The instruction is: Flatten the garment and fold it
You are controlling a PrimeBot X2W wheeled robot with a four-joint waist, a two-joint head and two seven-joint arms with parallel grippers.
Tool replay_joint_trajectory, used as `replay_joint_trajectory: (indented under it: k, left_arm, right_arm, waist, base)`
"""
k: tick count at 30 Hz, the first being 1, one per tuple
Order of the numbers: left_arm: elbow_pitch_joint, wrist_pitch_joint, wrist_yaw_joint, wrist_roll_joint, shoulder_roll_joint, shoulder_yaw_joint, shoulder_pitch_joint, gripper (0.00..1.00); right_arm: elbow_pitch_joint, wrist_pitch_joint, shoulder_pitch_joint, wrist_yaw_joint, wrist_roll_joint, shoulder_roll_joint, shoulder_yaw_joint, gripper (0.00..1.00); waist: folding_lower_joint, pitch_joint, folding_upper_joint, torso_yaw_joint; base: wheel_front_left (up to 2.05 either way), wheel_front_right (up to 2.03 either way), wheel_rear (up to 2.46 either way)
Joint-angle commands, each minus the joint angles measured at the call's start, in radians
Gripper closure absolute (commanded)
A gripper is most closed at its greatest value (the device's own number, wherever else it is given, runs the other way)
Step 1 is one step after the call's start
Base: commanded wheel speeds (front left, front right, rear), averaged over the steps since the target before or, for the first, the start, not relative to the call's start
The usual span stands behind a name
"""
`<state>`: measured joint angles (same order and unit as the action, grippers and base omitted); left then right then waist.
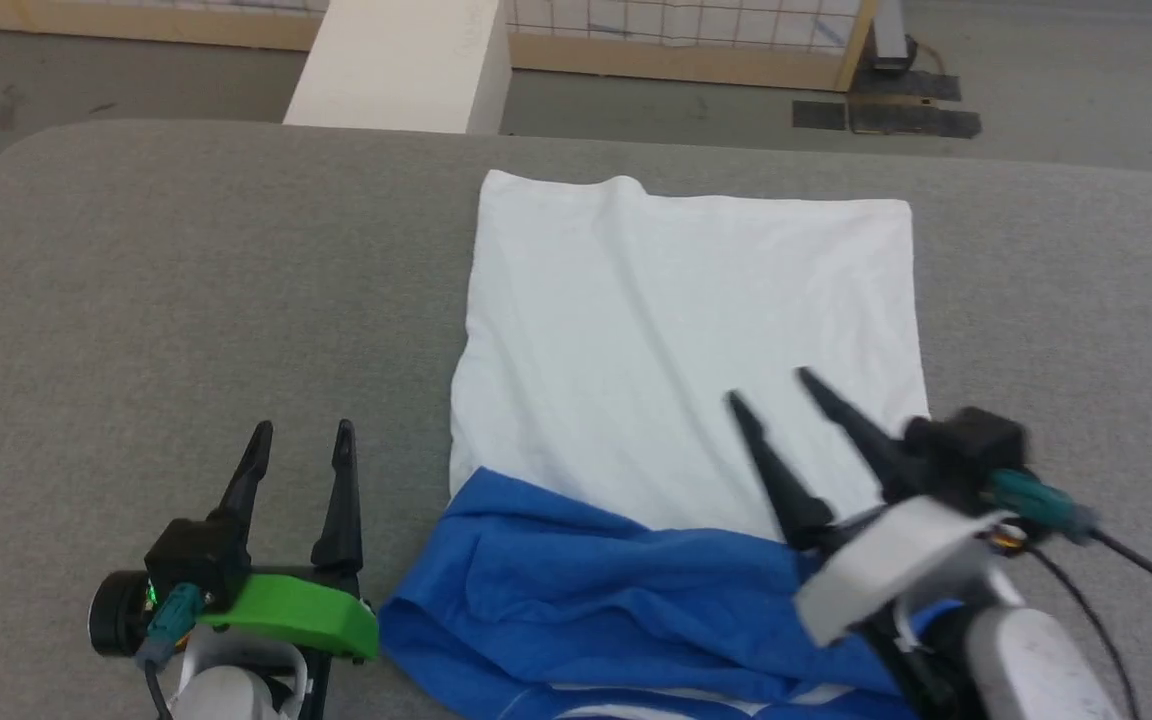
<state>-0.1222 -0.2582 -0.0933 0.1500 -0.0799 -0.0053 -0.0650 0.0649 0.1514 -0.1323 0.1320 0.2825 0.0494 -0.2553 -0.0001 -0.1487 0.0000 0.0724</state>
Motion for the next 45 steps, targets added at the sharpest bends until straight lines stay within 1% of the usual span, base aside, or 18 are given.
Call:
replay_joint_trajectory:
  k: [1,5,8,10,16,18,22,24,26,29,34,39,45]
  left_arm:
    - [-0.004,0.0,-0.01,-0.007,-0.022,-0.008,-0.033,0.0]
    - [-0.021,0.051,-0.027,-0.003,-0.087,-0.05,-0.14,0.0]
    - [-0.043,0.117,-0.034,0.027,-0.147,-0.083,-0.253,0.0]
    - [-0.062,0.178,-0.036,0.066,-0.198,-0.119,-0.347,0.0]
    - [-0.121,0.378,-0.037,0.208,-0.352,-0.26,-0.603,0.0]
    - [-0.14,0.447,-0.037,0.253,-0.392,-0.292,-0.68,0.0]
    - [-0.183,0.586,-0.037,0.344,-0.448,-0.329,-0.813,0.0]
    - [-0.205,0.656,-0.037,0.367,-0.473,-0.333,-0.87,0.0]
    - [-0.228,0.721,-0.033,0.387,-0.485,-0.326,-0.921,0.0]
    - [-0.255,0.802,-0.012,0.407,-0.494,-0.312,-0.973,0.0]
    - [-0.273,0.931,0.045,0.42,-0.521,-0.298,-1.019,0.0]
    - [-0.26,1.021,0.103,0.402,-0.561,-0.297,-1.02,0.0]
    - [-0.219,1.077,0.145,0.397,-0.591,-0.296,-0.99,0.0]
  right_arm:
    - [0.024,-0.026,0.027,-0.001,-0.02,0.001,0.042,0.0]
    - [0.071,-0.087,0.069,-0.001,-0.065,0.001,0.171,0.0]
    - [0.081,-0.118,0.077,-0.001,-0.077,0.001,0.232,0.0]
    - [0.082,-0.127,0.074,-0.001,-0.078,0.001,0.259,0.0]
    - [0.076,-0.134,0.038,-0.001,-0.07,0.001,0.282,0.0]
    - [0.074,-0.135,0.024,-0.001,-0.062,0.001,0.274,0.0]
    - [0.064,-0.148,-0.007,-0.001,-0.039,0.001,0.25,0.0]
    - [0.06,-0.158,-0.023,-0.001,-0.025,0.001,0.235,0.0]
    - [0.057,-0.169,-0.038,-0.001,-0.015,0.001,0.222,0.0]
    - [0.045,-0.184,-0.059,-0.001,0.001,0.001,0.203,0.0]
    - [0.018,-0.216,-0.087,-0.001,0.024,0.001,0.17,0.0]
    - [-0.005,-0.238,-0.101,-0.001,0.036,0.001,0.152,0.0]
    - [-0.022,-0.249,-0.118,-0.001,0.04,0.001,0.138,0.0]
  waist:
    - [0.0001,-0.009,0.0,-0.033]
    - [0.0001,-0.051,0.0,-0.073]
    - [0.0001,-0.091,0.0,-0.102]
    - [0.0001,-0.128,0.0,-0.126]
    - [0.0001,-0.243,0.0,-0.196]
    - [0.0001,-0.282,0.0,-0.22]
    - [0.0001,-0.355,0.0,-0.267]
    - [0.0001,-0.391,0.0,-0.291]
    - [0.0001,-0.427,0.0,-0.31]
    - [0.0001,-0.468,0.0,-0.336]
    - [0.0001,-0.518,0.0,-0.37]
    - [0.0001,-0.539,0.0,-0.382]
    - [0.0001,-0.553,0.0,-0.383]
  base:
    - [0.0,0.0,0.0]
    - [0.0,0.0,0.0]
    - [0.0,0.0,0.0]
    - [0.0,0.0,0.0]
    - [0.0,0.0,0.0]
    - [0.0,0.0,0.0]
    - [0.0,0.0,0.0]
    - [0.0,0.0,0.0]
    - [0.0,0.0,0.0]
    - [0.0,0.0,0.0]
    - [0.0,0.0,0.0]
    - [0.0,0.0,0.0]
    - [0.0,0.0,0.0]
